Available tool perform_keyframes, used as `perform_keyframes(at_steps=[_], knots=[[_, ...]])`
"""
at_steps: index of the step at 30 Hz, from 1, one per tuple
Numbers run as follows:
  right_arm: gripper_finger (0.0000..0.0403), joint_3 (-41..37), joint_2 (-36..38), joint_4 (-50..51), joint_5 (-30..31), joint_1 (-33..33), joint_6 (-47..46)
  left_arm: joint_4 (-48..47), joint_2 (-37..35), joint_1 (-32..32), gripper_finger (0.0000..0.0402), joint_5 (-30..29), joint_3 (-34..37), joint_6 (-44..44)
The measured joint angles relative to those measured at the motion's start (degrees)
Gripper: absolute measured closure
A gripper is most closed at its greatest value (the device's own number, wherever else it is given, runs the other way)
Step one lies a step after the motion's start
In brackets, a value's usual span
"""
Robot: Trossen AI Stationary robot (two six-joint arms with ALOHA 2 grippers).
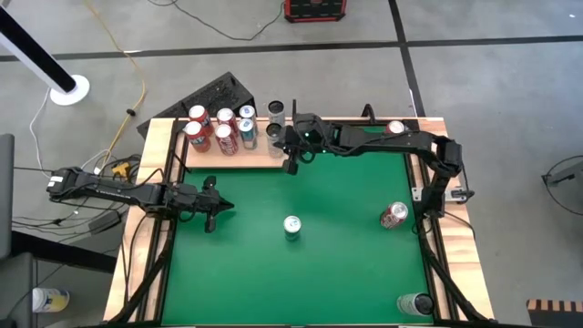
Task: Place canned beverage on shelf
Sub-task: Put the top white and yellow soda can on the shelf aligned with the other white and yellow soda can
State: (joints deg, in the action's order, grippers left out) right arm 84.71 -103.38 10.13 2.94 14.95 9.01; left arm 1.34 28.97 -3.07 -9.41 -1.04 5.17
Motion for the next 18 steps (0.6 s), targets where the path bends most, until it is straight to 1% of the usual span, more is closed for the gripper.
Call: perform_keyframes(at_steps=[4,7,14,16,18], knots=[[0.038,-3.24,-0.06,-4.26,-4.36,1.45,-2.7,0.0,0.0,-0.01,0.0402,0.0,0.0,0.0],[0.0387,-4.58,-0.04,-6.24,-4.42,1.63,-2.85,0.0,0.0,0.0,0.0402,-0.02,0.0,0.0],[0.0387,-5.19,-0.04,-8.79,-4.44,2.2,-2.64,-0.02,0.0,-0.02,0.0402,0.0,0.0,0.0],[0.0387,-5.12,-1.5,-10.32,-4.47,2.4,-2.55,0.0,0.0,-0.02,0.0402,-0.02,0.0,0.0],[0.0387,-5.32,-2.15,-9.6,-4.45,2.6,-2.78,-0.02,0.01,-0.01,0.0402,-0.02,0.0,0.0]])
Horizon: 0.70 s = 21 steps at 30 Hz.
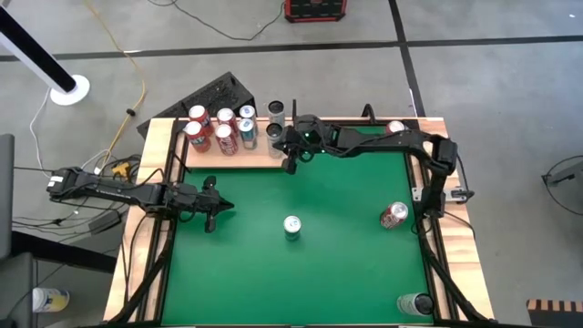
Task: Place canned beverage on shelf
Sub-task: Put the top white and yellow soda can on the shelf aligned with the other white and yellow soda can
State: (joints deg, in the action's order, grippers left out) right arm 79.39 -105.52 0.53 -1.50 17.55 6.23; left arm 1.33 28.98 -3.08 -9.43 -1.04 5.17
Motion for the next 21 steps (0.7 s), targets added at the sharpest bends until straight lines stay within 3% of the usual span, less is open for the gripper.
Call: perform_keyframes(at_steps=[21], knots=[[0.0387,0.11,-1.57,-2.99,0.12,3.31,0.71,0.02,-0.01,-0.02,0.0402,0.0,0.0,0.0]])
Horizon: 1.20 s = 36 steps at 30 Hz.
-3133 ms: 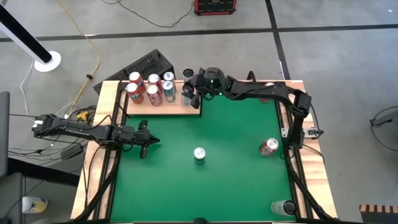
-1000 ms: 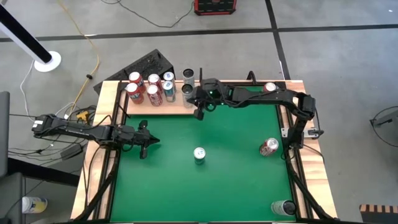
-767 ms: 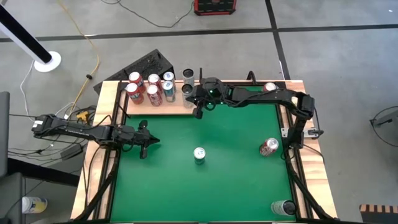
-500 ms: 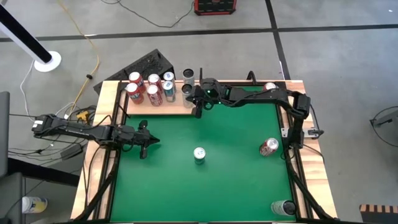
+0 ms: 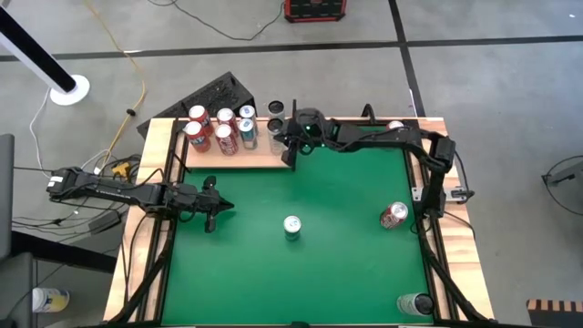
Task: Place canned beverage on shelf
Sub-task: Put the top white and yellow soda can on the shelf aligned with the other white and yellow soda can, then put the white and yellow soda can on the shelf aligned with the other white and yellow soda cans
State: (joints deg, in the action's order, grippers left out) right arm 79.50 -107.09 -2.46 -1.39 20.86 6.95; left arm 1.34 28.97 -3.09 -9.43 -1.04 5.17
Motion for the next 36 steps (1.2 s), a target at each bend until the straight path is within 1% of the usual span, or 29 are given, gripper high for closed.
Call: perform_keyframes(at_steps=[7,11,16,20,25,29,31,36], knots=[[0.0384,0.0,0.0,-1.68,0.21,0.63,-1.73,-0.02,0.0,0.0,0.0402,0.02,0.0,0.0],[0.0383,0.0,0.0,-1.66,1.38,0.66,-2.43,0.0,0.0,0.01,0.0402,0.0,0.0,0.0],[0.0384,0.02,0.0,-1.2,1.37,0.11,-2.15,0.0,0.0,0.01,0.0402,0.02,0.0,0.0],[0.0383,0.04,0.0,-1.29,0.22,-0.72,-1.05,0.0,0.0,0.02,0.0402,0.0,0.0,0.0],[0.0382,2.93,1.97,1.82,0.17,-2.31,-1.12,0.0,0.0,0.02,0.0402,0.02,0.0,0.0],[0.0382,6.61,5.46,9.15,0.02,-4.8,-5.17,-0.02,0.0,0.0,0.0402,0.02,0.0,0.0],[0.0382,7.81,7.37,15.43,0.02,-6.67,-7.96,0.0,0.0,0.02,0.0402,0.0,0.0,0.0],[0.0381,9.07,12.2,26.57,0.04,-13.92,-16.43,0.0,0.0,0.0,0.0402,0.02,0.0,0.0]])
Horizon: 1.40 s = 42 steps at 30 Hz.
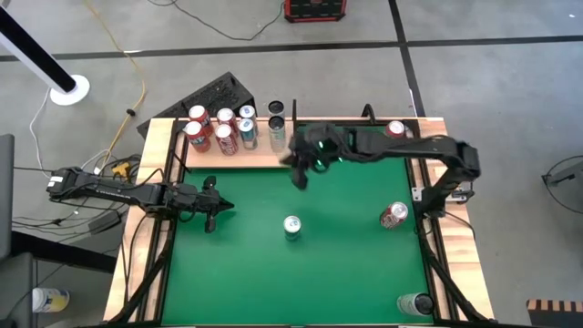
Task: Place canned beverage on shelf
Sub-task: Put the white and yellow soda can on the shelf aligned with the other white and yellow soda cans
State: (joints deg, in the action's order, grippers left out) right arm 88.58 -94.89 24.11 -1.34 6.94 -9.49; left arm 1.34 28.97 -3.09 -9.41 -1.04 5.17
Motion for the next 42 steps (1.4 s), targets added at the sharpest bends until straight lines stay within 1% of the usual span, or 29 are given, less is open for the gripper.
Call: perform_keyframes(at_steps=[2,4,6,9,12,15,17,20,23,26,30,33,36,39,42], knots=[[0.0381,0.04,1.74,5.08,0.2,-3.88,-3.63,0.0,0.0,0.02,0.0402,-0.01,0.0,0.0],[0.0381,0.04,3.13,10.55,2.09,-8.35,-7.66,0.0,0.0,0.0,0.0402,0.0,0.0,0.0],[0.0381,0.04,3.96,14.27,5.19,-13.26,-11.76,0.0,0.0,0.02,0.0402,0.0,0.0,0.0],[0.0381,0.02,3.89,16.03,12.4,-20.29,-14.85,0.0,0.0,0.02,0.0402,0.0,0.0,0.0],[0.0381,0.05,2.09,13.73,18.3,-25.54,-14.35,0.0,0.0,0.0,0.0402,-0.01,0.0,0.0],[0.0381,-0.02,-0.62,11.01,21.06,-28.72,-10.9,0.0,0.0,0.01,0.0402,-0.02,0.0,0.0],[0.0379,-0.02,-2.68,7.02,22.6,-29.7,-9.18,-0.01,0.0,0.01,0.0402,0.0,0.0,0.0],[0.0365,-0.02,-5.38,3.56,25.6,-29.74,-9.54,0.0,0.02,0.0,0.0402,0.0,0.0,0.0],[0.0334,-0.01,-7.49,3.25,27.96,-28.88,-10.9,0.0,-0.01,0.02,0.0402,-0.01,0.0,0.0],[0.0291,-0.04,-8.64,4.2,28.48,-27.52,-15.17,0.0,0.0,0.02,0.0402,-0.01,0.0,0.0],[0.0208,-0.02,-8.55,5.97,28.39,-26.16,-18.84,0.0,0.0,0.02,0.0402,0.0,0.0,0.0],[0.014,-0.02,-8.57,6.37,25.77,-25.31,-19.07,0.0,0.0,0.0,0.0402,0.0,0.0,0.0],[0.0089,-0.02,-8.35,6.39,23.87,-24.74,-19.07,0.0,0.0,0.0,0.0402,0.0,0.0,0.0],[0.0057,-0.02,-8.28,7.44,23.87,-24.29,-19.08,0.0,0.0,0.01,0.0402,-0.01,0.0,0.0],[0.0041,-0.02,-8.28,8.72,23.83,-23.59,-19.56,0.0,0.0,0.0,0.0402,0.0,0.0,0.0]])
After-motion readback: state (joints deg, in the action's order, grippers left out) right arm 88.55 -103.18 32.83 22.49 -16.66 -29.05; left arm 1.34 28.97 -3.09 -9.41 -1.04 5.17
